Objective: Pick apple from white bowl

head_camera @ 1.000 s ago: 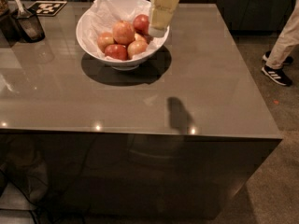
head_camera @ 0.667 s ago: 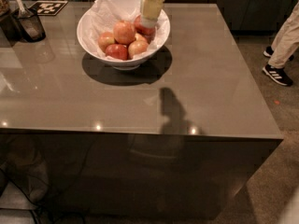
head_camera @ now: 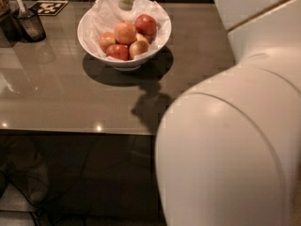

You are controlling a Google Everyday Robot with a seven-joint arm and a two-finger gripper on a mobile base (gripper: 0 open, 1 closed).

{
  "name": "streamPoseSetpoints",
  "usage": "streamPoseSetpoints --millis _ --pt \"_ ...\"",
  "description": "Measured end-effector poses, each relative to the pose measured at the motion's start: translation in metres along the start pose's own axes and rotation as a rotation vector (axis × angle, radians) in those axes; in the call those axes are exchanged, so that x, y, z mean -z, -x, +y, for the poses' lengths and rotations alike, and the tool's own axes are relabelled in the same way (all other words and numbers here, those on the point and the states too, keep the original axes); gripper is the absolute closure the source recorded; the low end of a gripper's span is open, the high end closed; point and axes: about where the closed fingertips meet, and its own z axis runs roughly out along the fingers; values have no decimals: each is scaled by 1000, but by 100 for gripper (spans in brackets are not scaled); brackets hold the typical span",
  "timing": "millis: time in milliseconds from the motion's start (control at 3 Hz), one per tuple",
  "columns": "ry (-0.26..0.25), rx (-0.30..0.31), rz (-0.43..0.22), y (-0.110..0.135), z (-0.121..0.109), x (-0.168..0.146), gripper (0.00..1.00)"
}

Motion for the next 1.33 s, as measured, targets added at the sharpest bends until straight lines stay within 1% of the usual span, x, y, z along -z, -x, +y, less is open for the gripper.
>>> streamPoseSetpoints --millis 333,667,1000,1333 --pt "-44 -8 -26 5 -14 0 0" --pt "-55 -7 -50 10 -19 -6 0" --pt "-14 11 -73 16 -20 -35 0" --pt "49 24 -80 13 -18 -74 0"
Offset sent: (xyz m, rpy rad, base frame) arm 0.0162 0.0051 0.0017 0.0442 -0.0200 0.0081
